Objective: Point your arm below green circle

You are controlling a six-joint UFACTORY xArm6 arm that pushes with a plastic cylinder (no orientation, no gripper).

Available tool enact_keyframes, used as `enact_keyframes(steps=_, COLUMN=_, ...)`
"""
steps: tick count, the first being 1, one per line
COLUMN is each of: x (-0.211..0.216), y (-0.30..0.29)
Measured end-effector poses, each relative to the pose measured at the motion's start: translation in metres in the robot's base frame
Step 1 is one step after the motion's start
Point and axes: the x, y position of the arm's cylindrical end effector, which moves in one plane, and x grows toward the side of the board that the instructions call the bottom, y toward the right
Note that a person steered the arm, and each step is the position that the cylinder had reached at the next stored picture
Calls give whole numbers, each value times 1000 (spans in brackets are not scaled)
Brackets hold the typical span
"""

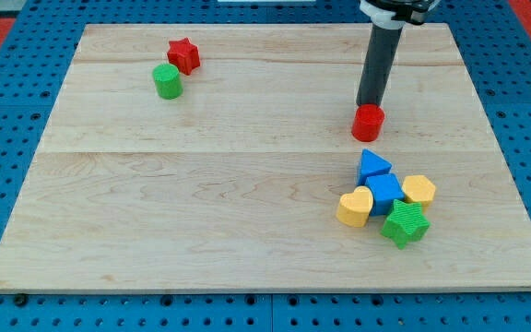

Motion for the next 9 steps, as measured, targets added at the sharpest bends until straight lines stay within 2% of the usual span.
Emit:
enact_keyframes(steps=3, x=70, y=1)
enact_keyframes(steps=5, x=70, y=3)
enact_keyframes(steps=7, x=29, y=-58)
enact_keyframes(steps=8, x=34, y=-117)
enact_keyframes(steps=9, x=60, y=-204)
